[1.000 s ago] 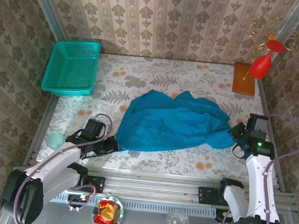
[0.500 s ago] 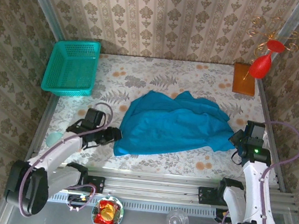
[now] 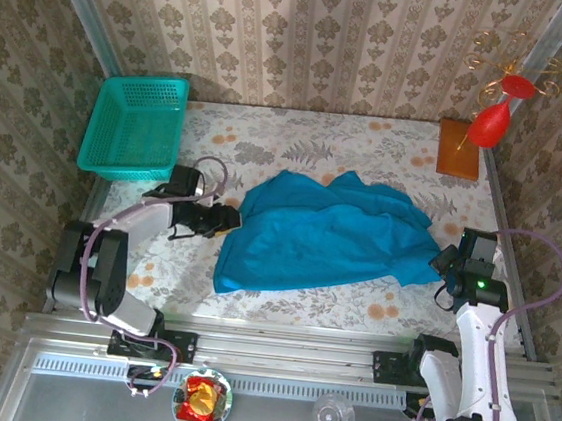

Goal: Fold the inside-out t-shirt

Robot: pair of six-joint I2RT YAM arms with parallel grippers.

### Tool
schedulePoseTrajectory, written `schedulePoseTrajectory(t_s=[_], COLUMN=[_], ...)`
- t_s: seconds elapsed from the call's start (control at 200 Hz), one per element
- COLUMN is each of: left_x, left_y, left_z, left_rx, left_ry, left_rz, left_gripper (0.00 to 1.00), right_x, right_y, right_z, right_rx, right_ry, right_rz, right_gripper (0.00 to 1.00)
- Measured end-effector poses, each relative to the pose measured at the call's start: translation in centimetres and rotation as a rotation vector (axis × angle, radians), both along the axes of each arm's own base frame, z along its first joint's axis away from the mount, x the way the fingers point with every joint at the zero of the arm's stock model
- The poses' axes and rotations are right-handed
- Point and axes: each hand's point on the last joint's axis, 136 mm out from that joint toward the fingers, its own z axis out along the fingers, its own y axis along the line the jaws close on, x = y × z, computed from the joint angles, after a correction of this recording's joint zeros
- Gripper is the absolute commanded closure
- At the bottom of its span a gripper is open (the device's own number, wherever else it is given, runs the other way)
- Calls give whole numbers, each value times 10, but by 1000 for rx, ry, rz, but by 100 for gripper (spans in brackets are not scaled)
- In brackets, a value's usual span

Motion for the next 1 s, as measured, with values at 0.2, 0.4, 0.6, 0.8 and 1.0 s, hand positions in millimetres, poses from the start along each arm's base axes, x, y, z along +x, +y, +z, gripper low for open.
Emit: schedulePoseTrajectory(t_s=[0.2, 0.4, 0.6, 0.8, 1.0], left_x=[10, 18, 27, 28, 27], left_y=[-16, -24, -3, -5, -14], left_z=[-7, -19, -36, -43, -36], left_rx=[-54, -6, 143, 150, 106], left_ry=[15, 15, -8, 6, -9], left_rz=[-48, -69, -17, -27, -51], left_gripper=[56, 53, 51, 54, 58], right_x=[0, 0, 0, -1, -1], right_y=[0, -1, -1, -2, -3], right_z=[0, 0, 0, 0, 0], right_rx=[0, 0, -2, -3, -3], right_ry=[0, 0, 2, 2, 2], right_rz=[-1, -4, -3, -8, -11], right_gripper=[100, 100, 100, 100, 100])
